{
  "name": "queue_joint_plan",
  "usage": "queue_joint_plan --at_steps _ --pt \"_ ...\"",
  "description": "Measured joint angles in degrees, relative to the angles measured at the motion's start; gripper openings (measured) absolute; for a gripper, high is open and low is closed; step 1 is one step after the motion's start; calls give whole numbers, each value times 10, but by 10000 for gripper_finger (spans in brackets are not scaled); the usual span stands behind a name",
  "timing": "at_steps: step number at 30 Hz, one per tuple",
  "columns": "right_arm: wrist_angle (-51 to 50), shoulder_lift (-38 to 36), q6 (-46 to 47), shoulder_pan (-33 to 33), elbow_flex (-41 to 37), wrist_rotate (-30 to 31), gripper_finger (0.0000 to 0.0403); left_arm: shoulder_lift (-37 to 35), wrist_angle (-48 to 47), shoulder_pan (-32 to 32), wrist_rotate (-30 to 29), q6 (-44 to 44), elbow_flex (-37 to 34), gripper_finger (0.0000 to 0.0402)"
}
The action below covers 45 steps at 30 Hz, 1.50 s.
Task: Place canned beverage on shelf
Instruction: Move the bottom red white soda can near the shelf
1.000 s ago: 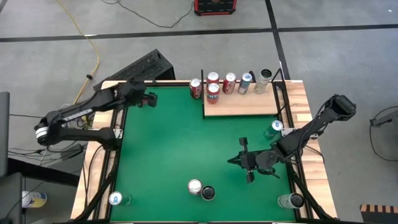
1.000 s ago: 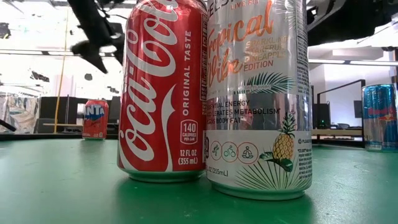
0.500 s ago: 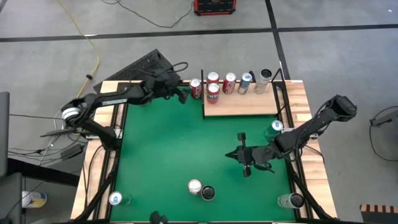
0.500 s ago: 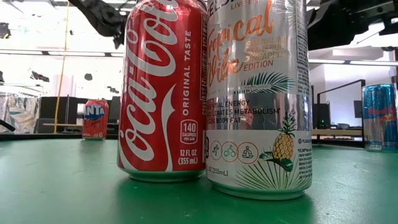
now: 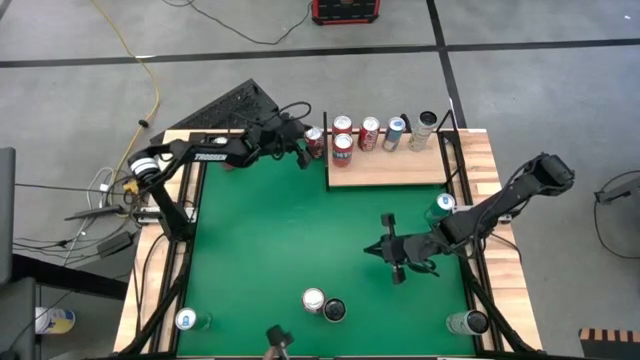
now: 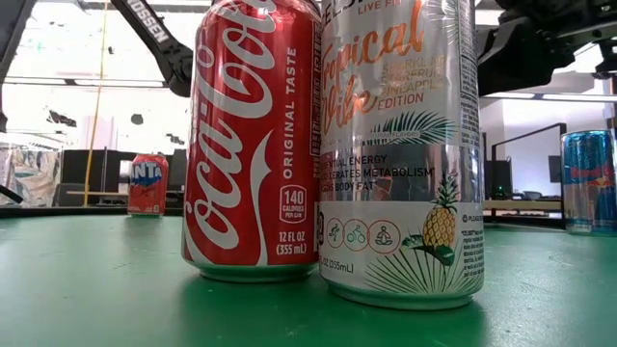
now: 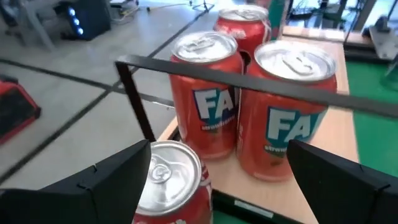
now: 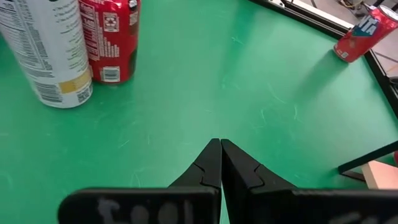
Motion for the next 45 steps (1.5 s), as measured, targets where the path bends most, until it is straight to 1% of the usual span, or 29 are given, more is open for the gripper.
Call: queue_joint_plan --at_steps 5,8,14,17,19,21,25,27,29,31,33,35,37,40,42,45 --pt "0 0 0 -9 0 -1 27 22 10 1 -26 48 3 361" --pt "0 0 0 -16 0 -17 27 25 9 4 -32 63 4 361" --pt "2 0 0 -35 0 -36 27 25 15 11 -42 60 4 361" --pt "14 0 0 -43 -10 -46 27 17 -16 12 -25 30 4 361" --pt "21 0 0 -47 -21 -48 27 -4 -47 10 7 12 4 361" --pt "35 0 -1 -52 -30 -48 27 -43 -80 7 24 3 4 361" --pt "40 0 4 -62 -31 -48 27 -156 -185 -8 29 -3 4 361" --pt "41 0 13 -64 -31 -48 27 -220 -245 -30 51 -9 4 361" --pt "48 0 15 -62 -31 -49 27 -275 -304 -67 84 -20 5 361" --pt "64 0 15 -57 -31 -49 27 -314 -364 -123 95 -27 5 361" --pt "85 0 13 -53 -31 -50 27 -338 -399 -194 79 -34 5 361" --pt "107 0 12 -47 -31 -51 27 -346 -406 -275 45 -41 5 361" --pt "116 0 12 -41 -28 -51 27 -339 -398 -358 -1 -41 5 361" --pt "117 0 15 -28 -12 -51 27 -310 -373 -464 -69 -32 4 361" --pt "118 0 15 -15 -6 -51 27 -283 -347 -519 -102 -46 4 361" --pt "117 0 15 8 -5 -51 27 -232 -280 -580 -132 -65 4 361"
